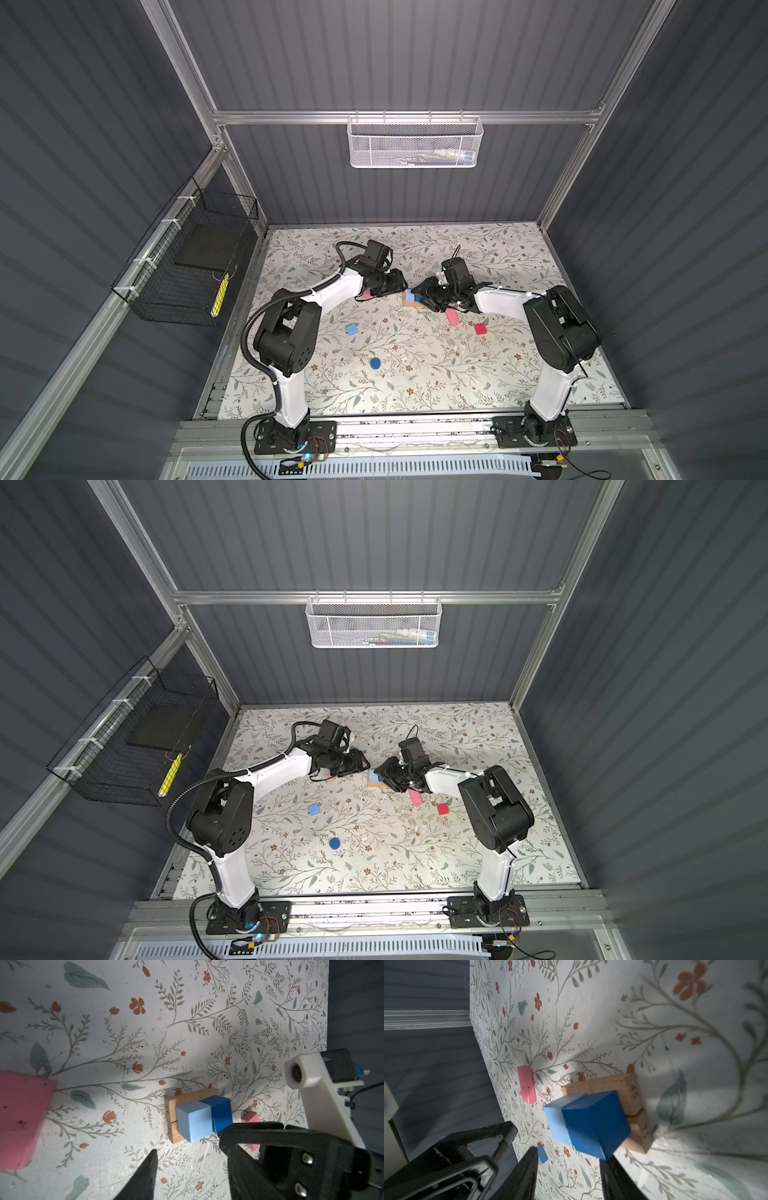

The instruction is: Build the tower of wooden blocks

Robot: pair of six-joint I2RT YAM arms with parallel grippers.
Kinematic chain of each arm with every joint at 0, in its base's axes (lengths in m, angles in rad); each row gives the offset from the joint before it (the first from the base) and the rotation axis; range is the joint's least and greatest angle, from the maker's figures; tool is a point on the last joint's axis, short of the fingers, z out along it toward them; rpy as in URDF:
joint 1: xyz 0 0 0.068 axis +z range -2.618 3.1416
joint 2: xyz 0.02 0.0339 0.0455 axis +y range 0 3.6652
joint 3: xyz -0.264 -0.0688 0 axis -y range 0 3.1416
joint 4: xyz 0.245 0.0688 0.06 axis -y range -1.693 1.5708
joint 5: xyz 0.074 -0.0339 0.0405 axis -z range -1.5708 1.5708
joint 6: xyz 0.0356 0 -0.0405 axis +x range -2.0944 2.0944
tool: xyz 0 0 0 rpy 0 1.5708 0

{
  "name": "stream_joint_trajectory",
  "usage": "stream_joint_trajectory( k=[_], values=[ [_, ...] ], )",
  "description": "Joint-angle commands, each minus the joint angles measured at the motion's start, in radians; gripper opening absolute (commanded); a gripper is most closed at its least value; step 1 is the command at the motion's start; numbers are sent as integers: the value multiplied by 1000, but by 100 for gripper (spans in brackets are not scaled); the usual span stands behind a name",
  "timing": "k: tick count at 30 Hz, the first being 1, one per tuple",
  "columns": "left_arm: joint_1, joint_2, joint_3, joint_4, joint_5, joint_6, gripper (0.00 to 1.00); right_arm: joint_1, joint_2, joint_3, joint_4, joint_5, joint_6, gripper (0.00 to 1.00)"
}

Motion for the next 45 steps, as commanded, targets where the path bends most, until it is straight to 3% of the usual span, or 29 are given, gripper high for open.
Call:
stream_joint_trajectory(
  k=[1,20,25,31,45],
  values=[
    [9,-33,-12,-7,4,-2,54,5,14,22,18,-8,10,50],
    [8,-27,-13,14,35,-10,54,10,-119,-46,-69,1,-22,55],
    [8,-8,-7,20,42,-16,49,10,-154,-49,-138,46,-64,56],
    [8,12,-3,18,79,-22,47,-11,-118,11,-223,75,-124,55],
    [9,64,12,18,93,-28,46,-71,-48,98,-199,44,-195,56]
  ],
)
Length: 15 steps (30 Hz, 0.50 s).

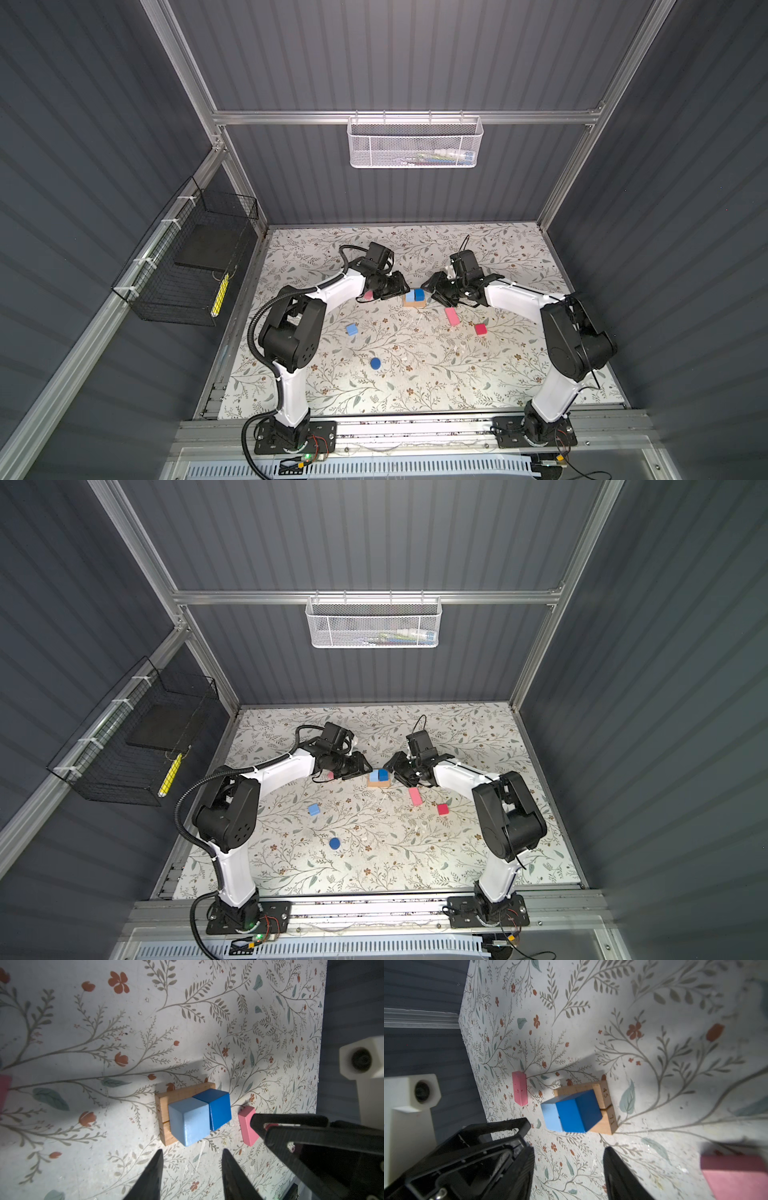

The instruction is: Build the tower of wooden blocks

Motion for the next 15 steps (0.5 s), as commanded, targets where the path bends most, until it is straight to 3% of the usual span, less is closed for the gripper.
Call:
stream_joint_trajectory(
  k=[1,15],
  values=[
    [8,19,13,-2,19,-14,46,-17,32,45,5,-12,-44,56],
    [8,15,7,-13,-6,-16,47,-38,198,248,-48,-71,-118,51]
  ],
)
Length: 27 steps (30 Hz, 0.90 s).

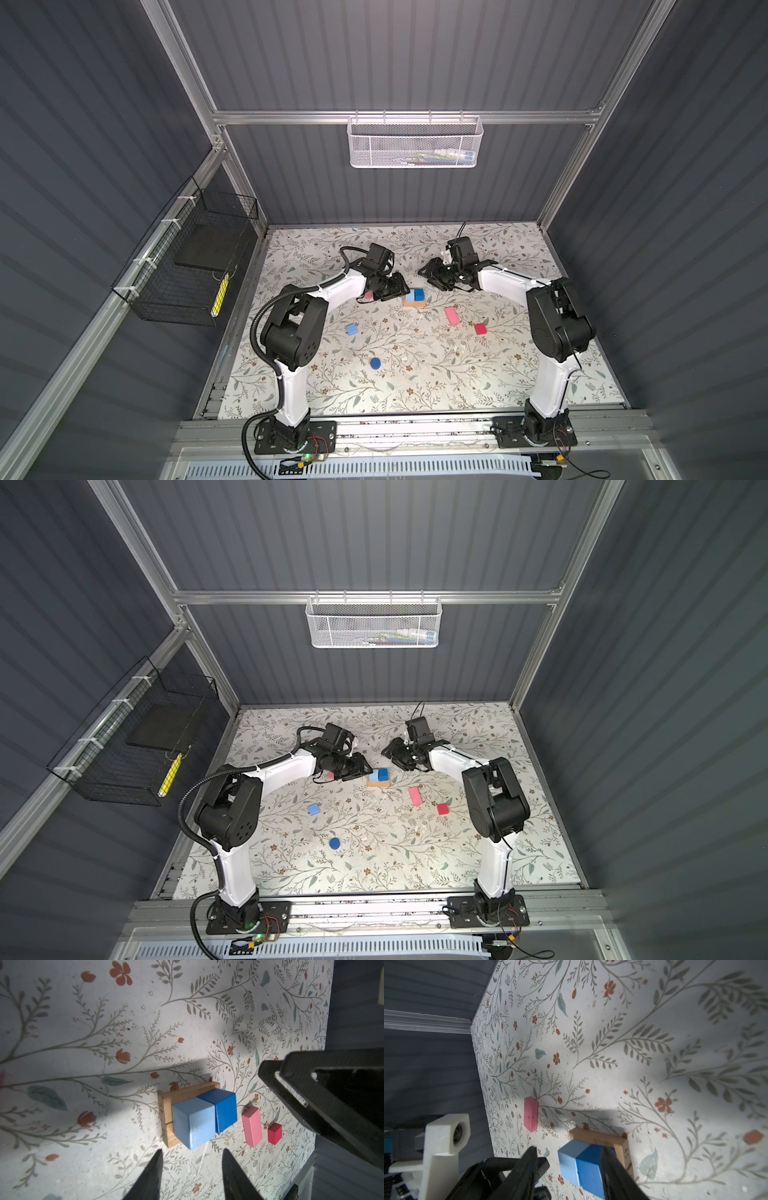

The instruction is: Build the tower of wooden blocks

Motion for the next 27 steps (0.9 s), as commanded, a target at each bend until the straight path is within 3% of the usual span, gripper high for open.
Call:
stream_joint_trajectory(
  k=[1,27],
  values=[
    [7,5,8,-17,-11,-8,47,-2,36,43,-37,-32,-28,51],
    [6,-3,5,-17,-17,-11,47,24,92,65,-37,-76,-11,49]
  ],
)
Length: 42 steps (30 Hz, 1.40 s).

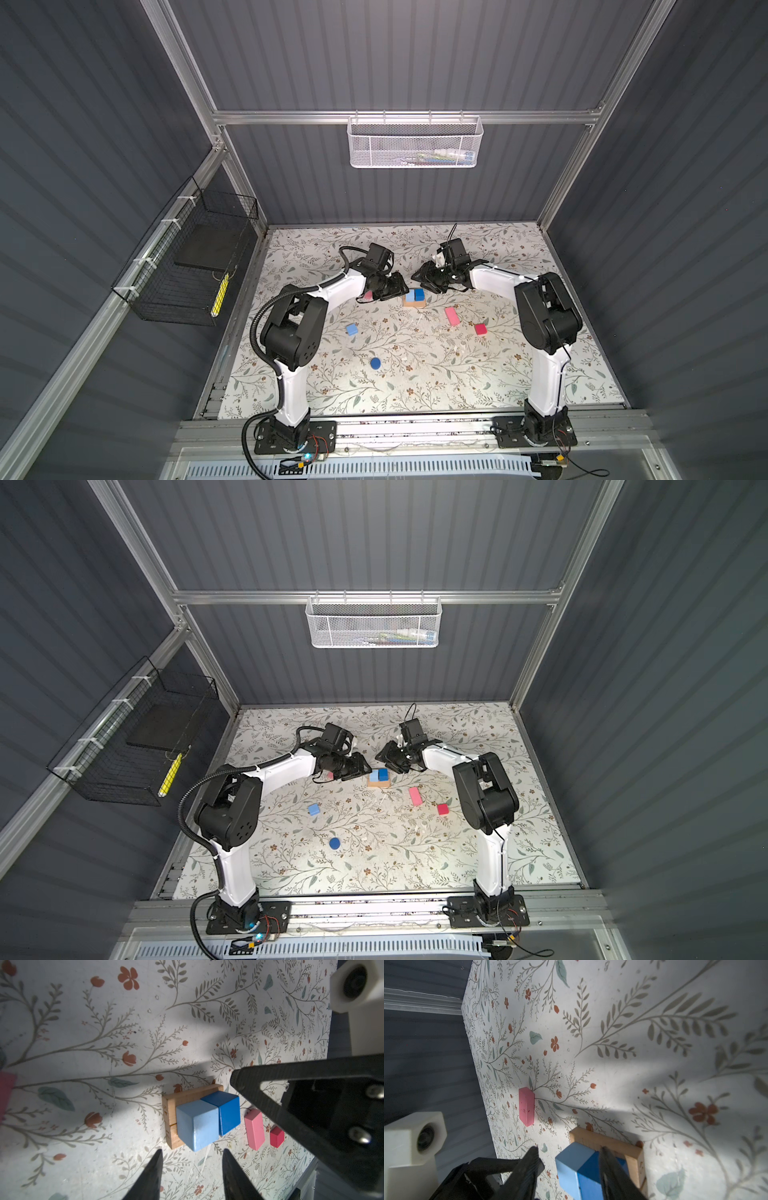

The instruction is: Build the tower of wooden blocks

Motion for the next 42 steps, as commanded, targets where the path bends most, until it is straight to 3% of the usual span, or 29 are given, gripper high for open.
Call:
stream_joint_trajectory(
  k=[1,35,42],
  values=[
    [4,-3,3,-16,-3,-8,47,4,21,26,-18,-11,-2,49],
    [4,-2,5,-14,-1,-8,47,10,8,8,-27,-7,10,50],
    [4,6,7,-8,5,-10,44,8,-5,14,-31,4,4,59]
  ],
)
